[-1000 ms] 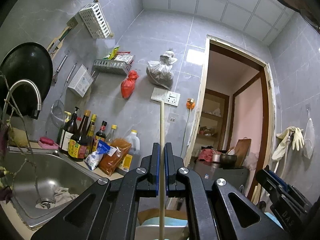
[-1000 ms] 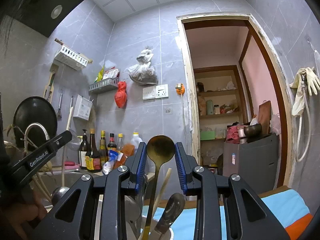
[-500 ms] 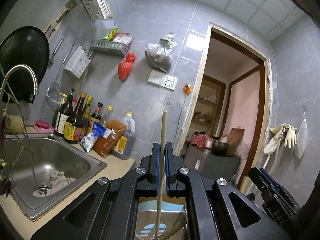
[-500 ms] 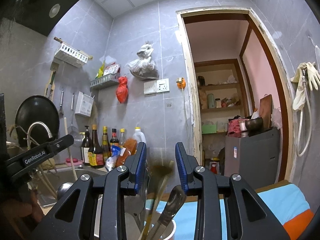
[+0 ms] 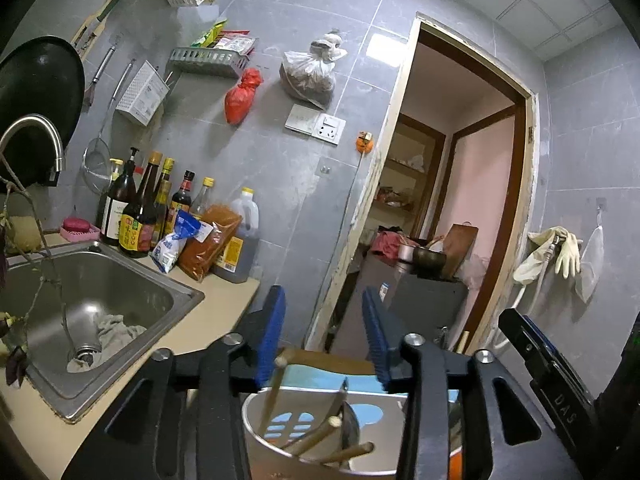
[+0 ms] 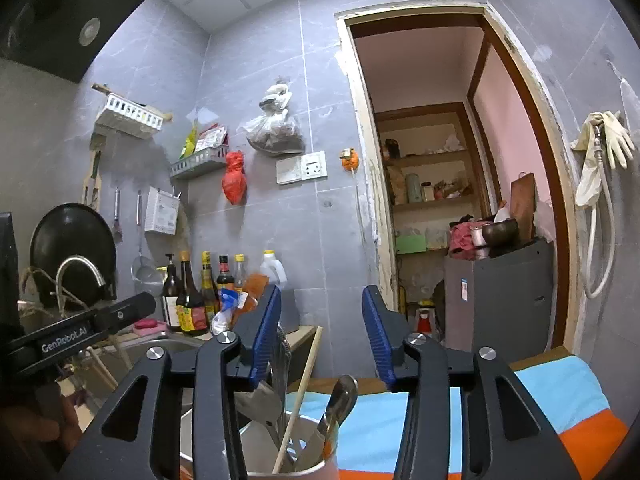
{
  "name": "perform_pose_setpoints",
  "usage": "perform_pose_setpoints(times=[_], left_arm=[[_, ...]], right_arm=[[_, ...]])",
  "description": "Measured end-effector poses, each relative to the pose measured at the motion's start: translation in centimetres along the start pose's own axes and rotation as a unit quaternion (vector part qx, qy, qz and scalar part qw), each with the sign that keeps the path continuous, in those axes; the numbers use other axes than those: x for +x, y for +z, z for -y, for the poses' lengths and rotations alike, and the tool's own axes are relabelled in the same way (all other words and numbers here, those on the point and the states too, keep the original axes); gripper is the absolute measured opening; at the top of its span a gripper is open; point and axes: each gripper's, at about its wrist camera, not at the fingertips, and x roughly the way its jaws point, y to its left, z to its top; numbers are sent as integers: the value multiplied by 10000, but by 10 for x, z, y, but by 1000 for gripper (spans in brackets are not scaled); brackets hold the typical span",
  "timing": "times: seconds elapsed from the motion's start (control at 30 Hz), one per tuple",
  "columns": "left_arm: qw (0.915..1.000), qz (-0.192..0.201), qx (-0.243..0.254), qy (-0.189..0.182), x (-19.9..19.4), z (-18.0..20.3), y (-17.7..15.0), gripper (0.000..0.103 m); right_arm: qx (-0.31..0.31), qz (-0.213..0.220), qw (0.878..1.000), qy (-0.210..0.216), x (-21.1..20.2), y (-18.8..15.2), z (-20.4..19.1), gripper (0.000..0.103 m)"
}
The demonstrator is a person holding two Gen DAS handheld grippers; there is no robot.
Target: Organize utensils
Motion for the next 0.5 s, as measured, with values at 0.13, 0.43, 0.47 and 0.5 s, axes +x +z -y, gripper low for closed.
perform_pose_setpoints(times=[0.13,0.43,0.47,0.5], left_arm=[[9999,-105,60,-24,-4,6,6,46],[9984,-532,193,10,-18,24,18,81],[9977,-636,229,5,-21,27,19,84],[9970,-729,259,26,-23,29,20,88]], right_arm=[[51,-113,9999,-84,-7,6,3,51],[213,-524,9973,-465,-34,24,15,69],[207,-575,9968,-509,-38,26,16,71],[210,-613,9964,-543,-42,28,16,73]])
